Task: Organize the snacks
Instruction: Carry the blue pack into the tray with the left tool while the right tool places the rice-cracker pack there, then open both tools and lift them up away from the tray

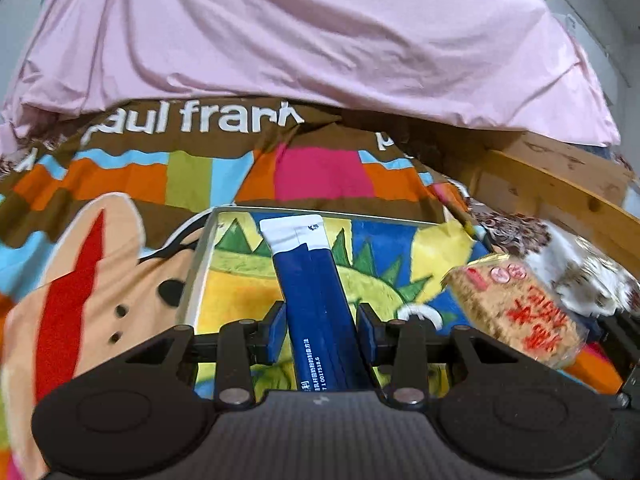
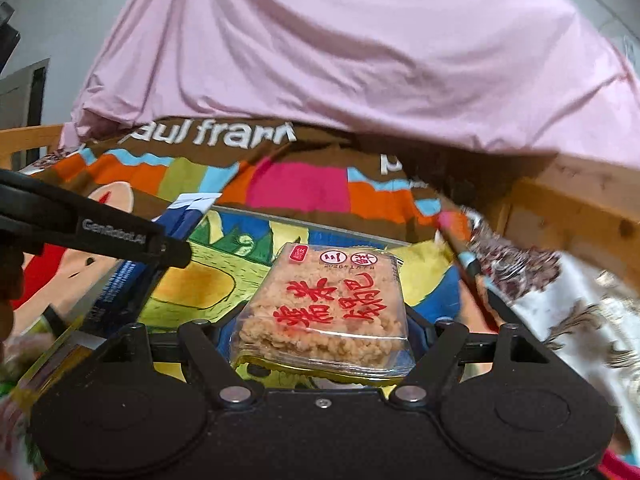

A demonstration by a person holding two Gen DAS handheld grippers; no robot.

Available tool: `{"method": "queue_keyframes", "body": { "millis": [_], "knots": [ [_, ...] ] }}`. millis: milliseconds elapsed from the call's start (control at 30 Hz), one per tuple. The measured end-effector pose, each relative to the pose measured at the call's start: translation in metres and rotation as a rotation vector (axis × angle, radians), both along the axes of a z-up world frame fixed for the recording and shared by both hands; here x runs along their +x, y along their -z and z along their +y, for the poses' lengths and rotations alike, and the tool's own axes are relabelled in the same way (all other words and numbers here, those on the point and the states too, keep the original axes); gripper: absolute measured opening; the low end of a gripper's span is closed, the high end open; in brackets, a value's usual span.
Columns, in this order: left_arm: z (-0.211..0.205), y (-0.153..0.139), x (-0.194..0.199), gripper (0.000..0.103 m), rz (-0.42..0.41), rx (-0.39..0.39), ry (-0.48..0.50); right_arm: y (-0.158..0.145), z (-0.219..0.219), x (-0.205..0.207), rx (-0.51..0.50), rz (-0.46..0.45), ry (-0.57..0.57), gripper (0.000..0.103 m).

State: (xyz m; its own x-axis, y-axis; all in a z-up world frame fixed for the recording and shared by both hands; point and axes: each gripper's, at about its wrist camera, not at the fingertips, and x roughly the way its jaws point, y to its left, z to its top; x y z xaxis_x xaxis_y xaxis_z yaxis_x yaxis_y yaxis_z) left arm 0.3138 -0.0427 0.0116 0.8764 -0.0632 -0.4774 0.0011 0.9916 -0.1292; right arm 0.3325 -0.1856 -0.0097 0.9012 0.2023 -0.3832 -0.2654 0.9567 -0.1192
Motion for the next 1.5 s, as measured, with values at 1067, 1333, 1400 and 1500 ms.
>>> {"method": "queue_keyframes", "body": {
  "millis": [1067,1333,1400,1500],
  "knots": [
    [0.028,-0.031,-0.026,0.088,0.009,-0.073,-0.085,-0.091,-0.026,-0.073,0.136,0.004,-0.036,0.101],
    [0.040,-0.106,-0.139,0.098,-0.115,-0.082,-0.134,-0.180,-0.024,-0.173,0.127,-0.112,-0.121,0.102],
    [0.042,-0.125,-0.171,0.100,-0.147,-0.073,-0.139,-0.202,-0.025,-0.198,0.117,-0.133,-0.145,0.102],
    [0.044,-0.150,-0.215,0.102,-0.186,-0.063,-0.152,-0.234,-0.027,-0.234,0.075,-0.117,-0.199,0.102]
  ]
}}
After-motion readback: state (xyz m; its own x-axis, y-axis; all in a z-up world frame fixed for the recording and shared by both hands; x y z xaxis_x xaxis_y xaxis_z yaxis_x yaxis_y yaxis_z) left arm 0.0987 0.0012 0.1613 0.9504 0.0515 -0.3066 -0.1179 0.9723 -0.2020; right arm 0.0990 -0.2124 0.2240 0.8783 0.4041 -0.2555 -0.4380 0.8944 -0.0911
